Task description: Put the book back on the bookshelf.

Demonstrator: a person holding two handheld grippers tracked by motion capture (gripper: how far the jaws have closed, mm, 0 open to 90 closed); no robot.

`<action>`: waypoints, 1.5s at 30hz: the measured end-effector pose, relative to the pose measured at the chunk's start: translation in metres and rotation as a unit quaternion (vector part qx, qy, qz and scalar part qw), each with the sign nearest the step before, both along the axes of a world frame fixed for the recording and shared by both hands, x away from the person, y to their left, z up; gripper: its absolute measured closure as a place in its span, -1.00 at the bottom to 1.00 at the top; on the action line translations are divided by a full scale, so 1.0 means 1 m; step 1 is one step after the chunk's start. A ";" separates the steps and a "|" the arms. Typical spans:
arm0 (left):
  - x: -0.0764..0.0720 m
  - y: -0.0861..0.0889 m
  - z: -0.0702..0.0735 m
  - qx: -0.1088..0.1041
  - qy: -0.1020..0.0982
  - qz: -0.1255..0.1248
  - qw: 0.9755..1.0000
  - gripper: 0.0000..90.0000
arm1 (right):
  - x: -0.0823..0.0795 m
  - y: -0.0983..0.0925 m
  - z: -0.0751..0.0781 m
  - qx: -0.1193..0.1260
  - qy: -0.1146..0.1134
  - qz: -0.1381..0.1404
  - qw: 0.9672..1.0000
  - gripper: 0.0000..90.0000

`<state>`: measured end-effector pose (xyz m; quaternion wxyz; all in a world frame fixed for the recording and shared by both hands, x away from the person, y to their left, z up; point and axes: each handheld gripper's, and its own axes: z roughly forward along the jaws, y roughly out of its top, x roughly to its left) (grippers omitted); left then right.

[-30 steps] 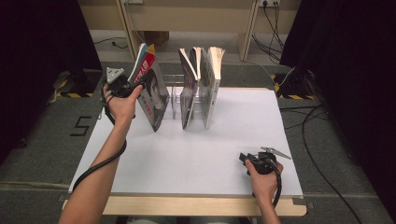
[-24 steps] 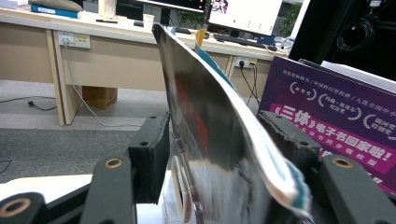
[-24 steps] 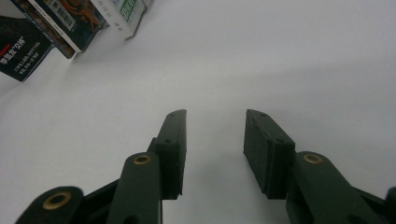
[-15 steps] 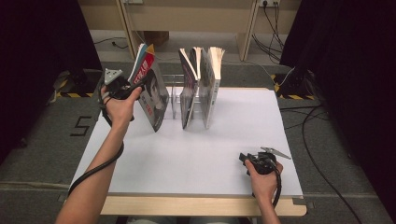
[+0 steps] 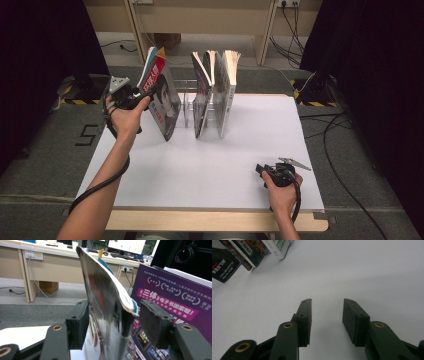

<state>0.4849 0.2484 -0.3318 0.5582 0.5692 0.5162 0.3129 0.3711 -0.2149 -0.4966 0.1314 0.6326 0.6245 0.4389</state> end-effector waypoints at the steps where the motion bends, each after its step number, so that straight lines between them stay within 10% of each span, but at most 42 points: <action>1: -0.001 0.001 0.000 0.000 0.002 0.000 1.000 -0.11 | 0.000 0.000 0.000 -0.001 -0.001 0.000 1.000 0.34; 45: -0.049 0.013 -0.019 0.016 0.016 -0.019 1.000 -0.19 | -0.001 0.001 0.001 0.000 0.000 -0.002 1.000 0.34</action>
